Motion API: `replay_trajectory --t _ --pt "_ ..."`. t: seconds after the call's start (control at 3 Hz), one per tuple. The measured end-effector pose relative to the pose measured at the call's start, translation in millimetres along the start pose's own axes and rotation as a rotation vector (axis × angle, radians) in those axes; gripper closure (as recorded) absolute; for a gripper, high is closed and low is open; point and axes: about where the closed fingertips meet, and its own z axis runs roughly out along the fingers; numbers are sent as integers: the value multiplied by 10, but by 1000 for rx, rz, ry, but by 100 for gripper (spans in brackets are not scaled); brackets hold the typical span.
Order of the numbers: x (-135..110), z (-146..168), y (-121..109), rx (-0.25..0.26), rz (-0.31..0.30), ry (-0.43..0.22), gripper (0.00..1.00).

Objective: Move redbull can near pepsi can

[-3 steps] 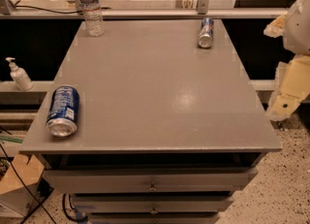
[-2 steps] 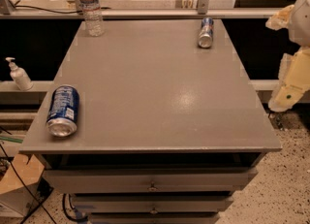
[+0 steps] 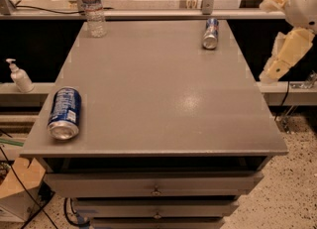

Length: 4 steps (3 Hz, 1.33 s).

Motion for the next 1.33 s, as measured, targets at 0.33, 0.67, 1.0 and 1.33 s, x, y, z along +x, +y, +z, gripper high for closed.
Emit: replay_trajectory --t 0.33,0.67,1.0,1.33 --pt "-9 35 -28 6 4 -3 0" --pt "-80 121 -147 50 14 -43 0" --pt "-176 279 -466 120 62 -140 0" --pt "-185 504 -795 181 147 -215 0"
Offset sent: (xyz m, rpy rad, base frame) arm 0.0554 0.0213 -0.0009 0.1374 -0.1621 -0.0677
